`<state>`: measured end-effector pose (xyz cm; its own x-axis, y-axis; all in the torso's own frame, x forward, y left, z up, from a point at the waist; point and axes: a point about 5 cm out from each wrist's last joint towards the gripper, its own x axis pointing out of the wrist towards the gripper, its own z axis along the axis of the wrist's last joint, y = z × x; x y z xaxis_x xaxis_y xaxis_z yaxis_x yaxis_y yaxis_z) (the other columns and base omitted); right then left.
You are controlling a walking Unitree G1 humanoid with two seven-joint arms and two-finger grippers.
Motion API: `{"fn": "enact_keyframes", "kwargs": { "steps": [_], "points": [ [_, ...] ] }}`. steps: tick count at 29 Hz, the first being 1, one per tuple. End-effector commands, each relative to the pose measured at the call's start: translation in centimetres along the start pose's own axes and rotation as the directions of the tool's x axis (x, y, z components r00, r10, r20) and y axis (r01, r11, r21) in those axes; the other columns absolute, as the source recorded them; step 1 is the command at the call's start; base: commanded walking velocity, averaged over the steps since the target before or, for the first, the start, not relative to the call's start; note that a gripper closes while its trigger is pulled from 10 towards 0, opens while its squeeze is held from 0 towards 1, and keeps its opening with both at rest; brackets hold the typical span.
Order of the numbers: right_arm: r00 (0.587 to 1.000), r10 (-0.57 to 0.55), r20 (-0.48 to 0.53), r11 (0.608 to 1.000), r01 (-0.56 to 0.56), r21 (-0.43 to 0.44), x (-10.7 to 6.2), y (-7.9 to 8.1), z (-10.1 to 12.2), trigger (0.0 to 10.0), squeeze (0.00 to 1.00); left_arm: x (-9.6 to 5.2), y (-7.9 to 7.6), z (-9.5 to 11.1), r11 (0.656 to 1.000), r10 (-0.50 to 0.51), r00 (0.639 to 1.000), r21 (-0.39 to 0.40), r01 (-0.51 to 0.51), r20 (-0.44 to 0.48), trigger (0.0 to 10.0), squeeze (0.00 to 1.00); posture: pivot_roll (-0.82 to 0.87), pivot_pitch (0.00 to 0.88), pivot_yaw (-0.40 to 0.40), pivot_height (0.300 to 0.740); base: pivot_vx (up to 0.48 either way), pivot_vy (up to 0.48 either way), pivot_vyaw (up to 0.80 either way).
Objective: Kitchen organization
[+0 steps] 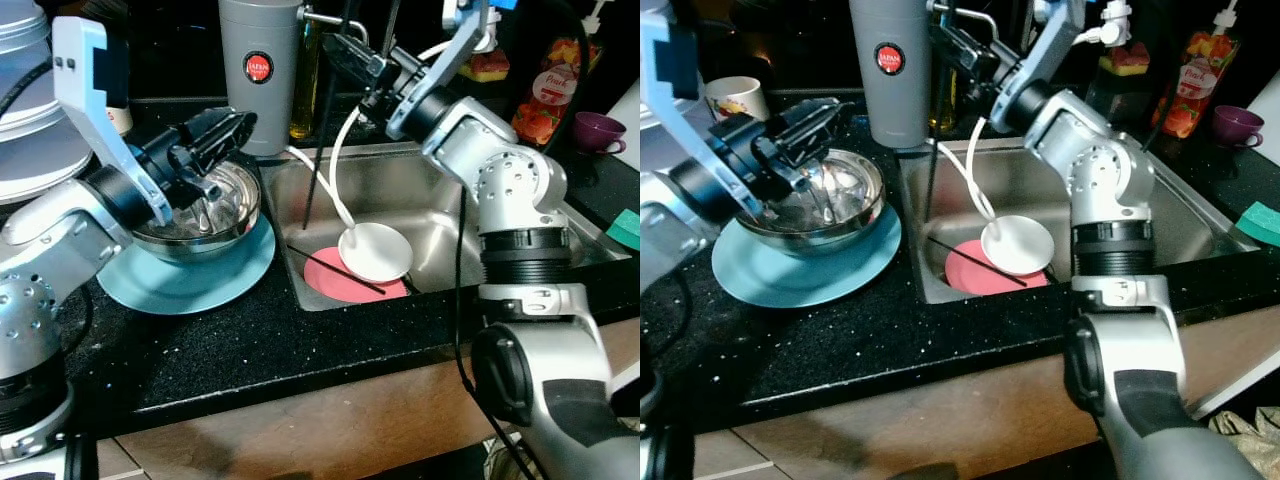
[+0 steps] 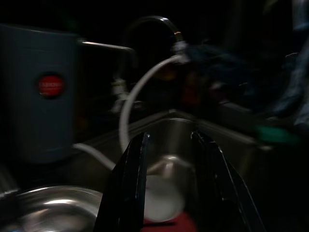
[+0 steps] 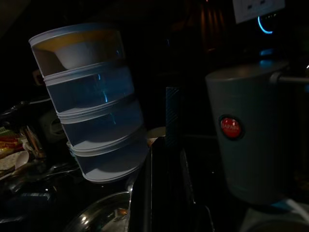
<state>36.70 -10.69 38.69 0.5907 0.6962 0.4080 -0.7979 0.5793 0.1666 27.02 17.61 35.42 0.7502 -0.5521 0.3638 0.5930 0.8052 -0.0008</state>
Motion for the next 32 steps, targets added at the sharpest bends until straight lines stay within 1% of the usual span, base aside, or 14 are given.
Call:
{"fn": "enact_keyframes", "kwargs": {
  "steps": [1, 3, 4, 5, 7, 10, 11, 12, 14, 16, 18, 25, 27, 32],
  "points": [
    [1.0, -0.029, 0.007, 0.997, 0.03, -0.065, -0.1, -0.4, 0.7, 0.0, 0.0, -0.1, 0.8, -0.2, 0.998, 0.05, 0.998, 0.041, -0.049, -0.031, 10.0, 0.0, 0.04, 0.06, -0.06, 0.74, 0.0, 0.0, 0.0],
    [0.988, -0.156, -0.014, 0.962, 0.148, -0.229, -0.2, -1.7, 0.1, 0.0, 0.0, 0.0, 1.4, -0.5, 0.991, 0.098, 0.994, 0.091, -0.093, -0.054, 10.0, 0.0, 0.04, 0.055, -0.059, 0.74, 0.0, 0.0, 0.0],
    [0.975, -0.222, -0.021, 0.917, 0.201, -0.345, -0.2, -2.3, -0.5, 0.0, 0.0, 0.2, 1.2, -0.9, 0.992, 0.089, 0.994, 0.099, -0.082, -0.068, 10.0, 0.0, 0.05, 0.053, -0.061, 0.74, 0.0, 0.0, 0.0],
    [0.975, -0.222, -0.021, 0.917, 0.201, -0.345, -0.2, -2.3, -0.5, 0.0, 0.0, 0.2, 1.2, -0.9, 0.992, 0.089, 0.994, 0.099, -0.082, -0.068, 10.0, 0.0, 0.05, 0.053, -0.061, 0.74, 0.0, 0.0, 0.0],
    [0.957, -0.292, -0.011, 0.843, 0.251, -0.476, -0.3, -3.0, -1.6, 0.0, 0.0, 0.9, 0.0, -1.7, 0.995, 0.029, 0.996, 0.098, -0.02, -0.087, 10.0, 0.0, 0.05, 0.051, -0.067, 0.74, 0.0, 0.0, 0.0],
    [0.957, -0.292, -0.011, 0.843, 0.251, -0.476, -0.3, -3.0, -1.6, 0.0, 0.0, 0.9, 0.0, -1.7, 0.995, 0.029, 0.996, 0.098, -0.02, -0.087, 10.0, 0.0, 0.05, 0.051, -0.067, 0.74, 0.0, 0.0, 0.0],
    [0.95, -0.311, -0.001, 0.812, 0.265, -0.521, -0.3, -3.2, -2.2, 0.0, 0.0, 1.2, -0.5, -2.0, 0.994, -0.001, 0.996, 0.105, 0.011, -0.094, 10.0, 0.0, 0.05, 0.05, -0.069, 0.74, 0.0, 0.0, 0.0],
    [0.95, -0.311, -0.001, 0.812, 0.265, -0.521, -0.3, -3.2, -2.2, 0.0, 0.0, 1.2, -0.5, -2.0, 0.994, -0.001, 0.996, 0.105, 0.011, -0.094, 10.0, 0.0, 0.05, 0.05, -0.069, 0.74, 0.0, 0.0, 0.0],
    [0.931, -0.365, 0.004, 0.79, 0.312, -0.528, -0.6, -3.8, -5.0, 0.0, 0.0, 2.9, -1.6, -2.5, 0.989, -0.055, 0.993, 0.129, 0.068, -0.101, 10.0, 0.0, 0.05, 0.05, -0.069, 0.74, 0.0, 0.0, 0.0],
    [0.899, -0.438, 0.007, 0.791, 0.389, -0.473, -1.3, -4.6, -7.0, 0.0, 0.0, 4.3, -2.4, -3.1, 0.985, -0.086, 0.989, 0.141, 0.103, -0.122, 10.0, 0.0, 0.05, 0.052, -0.066, 0.74, 0.0, 0.0, 0.0],
    [0.87, -0.492, 0.008, 0.779, 0.445, -0.442, -2.0, -5.4, -7.8, 0.0, 0.0, 5.2, -3.0, -4.1, 0.978, -0.108, 0.98, 0.162, 0.135, -0.166, 10.0, 0.0, 0.05, 0.053, -0.062, 0.74, 0.0, 0.0, 0.0],
    [0.823, -0.568, 0.011, 0.736, 0.514, -0.441, -3.3, -6.8, -9.1, 0.0, 0.0, 6.2, -4.0, -6.2, 0.944, -0.138, 0.948, 0.25, 0.213, -0.286, 10.0, 0.0, 0.05, 0.071, -0.048, 0.74, 0.0, 0.0, 0.0],
    [0.803, -0.596, -0.026, 0.744, 0.54, -0.394, -4.0, -7.3, -10.1, 0.0, 0.0, 6.3, -4.0, -6.9, 0.944, -0.125, 0.938, 0.253, 0.213, -0.323, 10.0, 0.0, 0.05, 0.071, -0.048, 0.74, 0.0, 0.0, 0.0],
    [0.8, -0.599, -0.047, 0.747, 0.536, -0.392, -4.2, -7.4, -11.0, 0.0, 0.0, 6.3, -3.9, -7.5, 0.953, -0.114, 0.925, 0.224, 0.206, -0.364, 10.0, 0.0, 0.05, 0.088, -0.032, 0.74, 0.0, 0.0, 0.0]
  ]
}}
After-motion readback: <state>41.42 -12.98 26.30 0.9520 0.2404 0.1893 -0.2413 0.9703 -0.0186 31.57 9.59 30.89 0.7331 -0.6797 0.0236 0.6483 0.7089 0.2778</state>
